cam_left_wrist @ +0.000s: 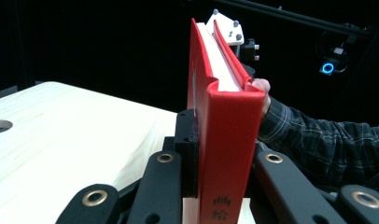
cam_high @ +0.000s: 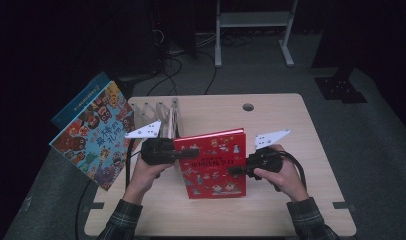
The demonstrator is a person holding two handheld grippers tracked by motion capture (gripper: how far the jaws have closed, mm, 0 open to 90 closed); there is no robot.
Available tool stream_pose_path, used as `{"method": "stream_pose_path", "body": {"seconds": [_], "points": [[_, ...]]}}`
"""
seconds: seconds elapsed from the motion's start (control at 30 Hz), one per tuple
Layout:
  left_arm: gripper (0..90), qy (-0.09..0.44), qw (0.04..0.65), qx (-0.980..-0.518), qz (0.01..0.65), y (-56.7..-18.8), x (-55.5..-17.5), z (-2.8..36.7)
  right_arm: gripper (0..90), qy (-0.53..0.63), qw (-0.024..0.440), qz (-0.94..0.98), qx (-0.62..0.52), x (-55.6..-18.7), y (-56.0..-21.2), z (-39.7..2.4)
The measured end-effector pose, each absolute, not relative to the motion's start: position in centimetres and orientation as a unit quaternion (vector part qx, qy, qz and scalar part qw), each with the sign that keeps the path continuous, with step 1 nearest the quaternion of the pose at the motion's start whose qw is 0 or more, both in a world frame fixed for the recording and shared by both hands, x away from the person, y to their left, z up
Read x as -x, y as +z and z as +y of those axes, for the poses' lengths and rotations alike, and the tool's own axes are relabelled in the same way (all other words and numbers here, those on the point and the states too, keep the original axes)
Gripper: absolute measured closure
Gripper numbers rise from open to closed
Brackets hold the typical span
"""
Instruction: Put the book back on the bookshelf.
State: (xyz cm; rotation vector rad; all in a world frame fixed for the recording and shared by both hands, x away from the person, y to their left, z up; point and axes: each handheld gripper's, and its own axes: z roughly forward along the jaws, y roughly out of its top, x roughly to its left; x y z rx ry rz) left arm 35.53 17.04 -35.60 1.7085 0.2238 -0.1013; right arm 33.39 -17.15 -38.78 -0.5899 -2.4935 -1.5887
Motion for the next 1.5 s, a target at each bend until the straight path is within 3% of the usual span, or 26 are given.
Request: {"method": "stream_pose_path", "body": {"seconds": [0.33, 0.47, 0.63, 0.83, 1.03, 1.27, 1.4, 1.5], "points": [[79.0, -0.029, 0.635, -0.763, 0.115, -34.7, -35.4, 16.7, 61.1, -0.53, 0.048, -0.825, 0.188, -33.3, -39.5, -18.7], [79.4, -0.012, 0.636, -0.761, 0.13, -34.4, -35.3, 16.8, 53.5, -0.511, 0.016, -0.833, 0.211, -33.2, -40.0, -20.1], [79.4, 0.01, 0.626, -0.765, 0.148, -33.7, -34.8, 17.2, 42.4, -0.489, -0.058, -0.831, 0.258, -33.3, -41.2, -21.8], [79.3, 0.028, 0.615, -0.769, 0.172, -33.0, -34.2, 18.4, 29.3, -0.412, -0.119, -0.825, 0.368, -34.3, -44.1, -24.3], [79.3, 0.051, 0.607, -0.769, 0.193, -32.2, -33.4, 20.3, 28.2, -0.351, -0.172, -0.807, 0.443, -35.1, -47.1, -26.4], [79.3, 0.075, 0.611, -0.757, 0.22, -31.3, -32.3, 23.3, 28.5, -0.32, -0.19, -0.796, 0.478, -35.6, -49.1, -28.1], [79.3, 0.088, 0.62, -0.744, 0.233, -30.9, -31.5, 25.1, 22.8, -0.323, -0.194, -0.787, 0.489, -35.7, -49.6, -28.5], [79.3, 0.094, 0.628, -0.734, 0.242, -30.6, -30.9, 26.6, 13.0, -0.344, -0.209, -0.774, 0.489, -35.7, -50.3, -28.8]]}}
